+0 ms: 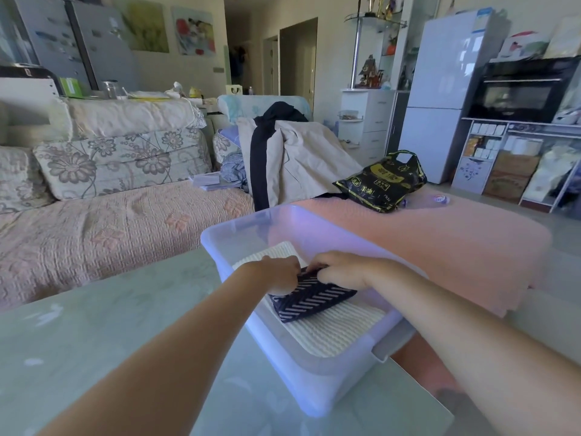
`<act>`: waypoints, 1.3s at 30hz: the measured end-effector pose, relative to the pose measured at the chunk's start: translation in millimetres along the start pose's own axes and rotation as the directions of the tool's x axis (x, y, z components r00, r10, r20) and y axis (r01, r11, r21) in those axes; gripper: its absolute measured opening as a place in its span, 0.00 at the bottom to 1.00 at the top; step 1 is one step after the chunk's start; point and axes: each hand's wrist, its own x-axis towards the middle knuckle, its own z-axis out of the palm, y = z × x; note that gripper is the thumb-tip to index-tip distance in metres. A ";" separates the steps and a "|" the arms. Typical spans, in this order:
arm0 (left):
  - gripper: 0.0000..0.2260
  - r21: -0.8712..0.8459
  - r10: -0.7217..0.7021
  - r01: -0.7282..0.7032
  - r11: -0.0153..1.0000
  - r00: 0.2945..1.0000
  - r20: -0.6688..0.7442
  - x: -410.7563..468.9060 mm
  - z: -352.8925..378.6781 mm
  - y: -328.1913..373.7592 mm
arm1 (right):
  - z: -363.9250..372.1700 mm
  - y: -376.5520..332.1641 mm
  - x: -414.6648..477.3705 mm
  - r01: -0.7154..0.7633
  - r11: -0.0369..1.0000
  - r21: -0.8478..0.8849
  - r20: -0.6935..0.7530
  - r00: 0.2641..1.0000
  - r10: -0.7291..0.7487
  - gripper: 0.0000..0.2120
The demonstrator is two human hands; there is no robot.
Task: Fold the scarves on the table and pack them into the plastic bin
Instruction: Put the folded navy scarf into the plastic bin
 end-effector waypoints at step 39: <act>0.21 0.171 0.120 -0.105 0.980 0.989 -0.081 -44.6 15.2 31.7 | -3.3 -9.8 -75.3 -0.001 0.970 -0.245 -0.045 0.999 -0.010 0.30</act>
